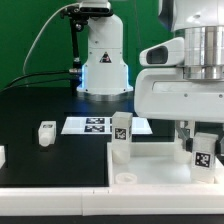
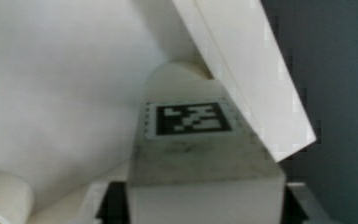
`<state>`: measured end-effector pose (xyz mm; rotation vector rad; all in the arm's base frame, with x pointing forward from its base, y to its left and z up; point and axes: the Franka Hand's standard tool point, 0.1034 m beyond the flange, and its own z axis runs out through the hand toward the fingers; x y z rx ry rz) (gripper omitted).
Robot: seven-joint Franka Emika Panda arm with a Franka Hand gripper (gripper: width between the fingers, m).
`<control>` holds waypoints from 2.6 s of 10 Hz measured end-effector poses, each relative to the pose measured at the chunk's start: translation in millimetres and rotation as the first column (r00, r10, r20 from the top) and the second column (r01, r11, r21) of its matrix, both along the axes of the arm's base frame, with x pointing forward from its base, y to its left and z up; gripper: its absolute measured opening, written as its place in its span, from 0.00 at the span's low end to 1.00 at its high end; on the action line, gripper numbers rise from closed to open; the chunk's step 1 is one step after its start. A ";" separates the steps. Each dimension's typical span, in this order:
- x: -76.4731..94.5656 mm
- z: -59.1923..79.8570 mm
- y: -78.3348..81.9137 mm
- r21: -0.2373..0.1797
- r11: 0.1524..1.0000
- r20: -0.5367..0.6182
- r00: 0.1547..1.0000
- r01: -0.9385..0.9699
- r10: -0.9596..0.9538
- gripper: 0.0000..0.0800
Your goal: Assemble square table
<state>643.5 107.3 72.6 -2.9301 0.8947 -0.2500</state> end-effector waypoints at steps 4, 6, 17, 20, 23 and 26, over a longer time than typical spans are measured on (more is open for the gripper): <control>-2.7 -0.3 -4.6 0.060 0.891 -0.028 0.893 0.450 -0.450 0.36; -5.5 -0.5 -3.8 0.121 0.639 -0.101 0.650 0.759 -0.753 0.36; -5.9 25.3 -21.6 0.148 0.287 -0.205 0.313 0.946 -0.927 0.73; -6.8 39.5 -35.6 0.163 0.314 -0.194 0.342 0.935 -0.919 0.81; -7.5 37.5 -35.4 0.159 0.316 -0.194 0.344 0.935 -0.919 0.81; -8.0 36.0 -35.7 0.157 0.316 -0.193 0.343 0.936 -0.919 0.81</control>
Offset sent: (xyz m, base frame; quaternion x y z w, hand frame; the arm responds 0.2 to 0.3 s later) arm -0.0029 -0.0154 0.0008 -0.0445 0.0472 0.3595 0.9309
